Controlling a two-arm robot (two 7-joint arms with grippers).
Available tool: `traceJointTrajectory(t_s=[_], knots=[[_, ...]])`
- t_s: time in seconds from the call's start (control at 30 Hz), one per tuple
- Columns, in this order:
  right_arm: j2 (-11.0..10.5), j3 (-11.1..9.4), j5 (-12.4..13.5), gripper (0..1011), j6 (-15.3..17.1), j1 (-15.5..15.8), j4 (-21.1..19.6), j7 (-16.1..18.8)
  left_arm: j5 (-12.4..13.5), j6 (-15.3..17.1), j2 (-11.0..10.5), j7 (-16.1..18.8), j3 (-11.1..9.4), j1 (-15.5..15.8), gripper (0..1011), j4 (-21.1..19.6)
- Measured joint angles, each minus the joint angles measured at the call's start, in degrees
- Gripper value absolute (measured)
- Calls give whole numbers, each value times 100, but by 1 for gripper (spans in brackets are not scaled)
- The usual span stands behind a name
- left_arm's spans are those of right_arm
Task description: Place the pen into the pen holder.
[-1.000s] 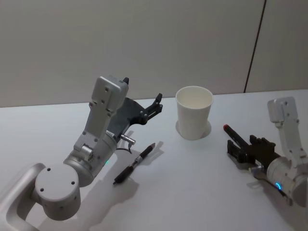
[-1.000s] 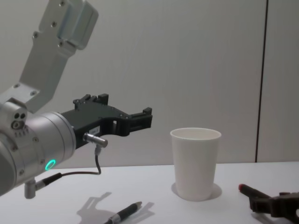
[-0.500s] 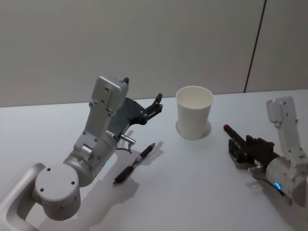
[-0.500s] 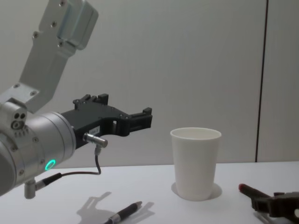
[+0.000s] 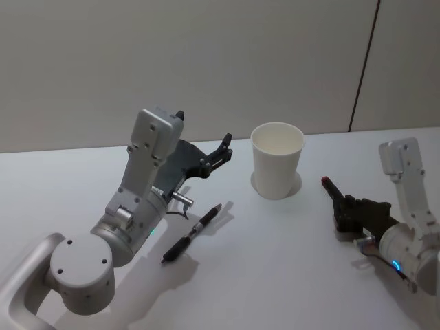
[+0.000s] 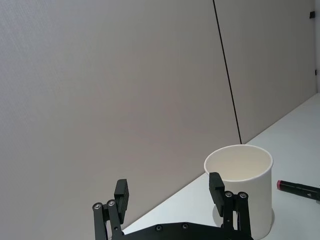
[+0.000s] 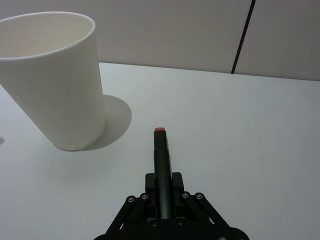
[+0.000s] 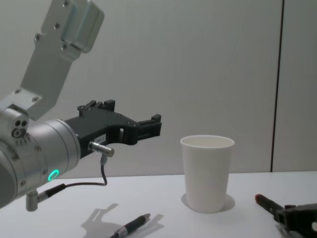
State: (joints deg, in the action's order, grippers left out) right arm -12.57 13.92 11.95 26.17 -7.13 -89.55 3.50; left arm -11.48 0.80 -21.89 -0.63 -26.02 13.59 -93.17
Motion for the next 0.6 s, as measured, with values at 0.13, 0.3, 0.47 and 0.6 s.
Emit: traceJointTrajectory(t_s=[0.13,0.3,0.47,0.6], knots=[[0,2,-5,185,-6,-2,0,9,0,0,0,0,0,0,1001,0],[1,1,-9,185,-33,-6,1,19,0,0,0,0,0,0,1001,0],[0,-4,-30,185,-162,-11,1,49,0,0,0,0,0,0,1001,0],[-7,-16,-63,185,-379,-17,-1,88,0,0,0,0,0,0,1001,0]])
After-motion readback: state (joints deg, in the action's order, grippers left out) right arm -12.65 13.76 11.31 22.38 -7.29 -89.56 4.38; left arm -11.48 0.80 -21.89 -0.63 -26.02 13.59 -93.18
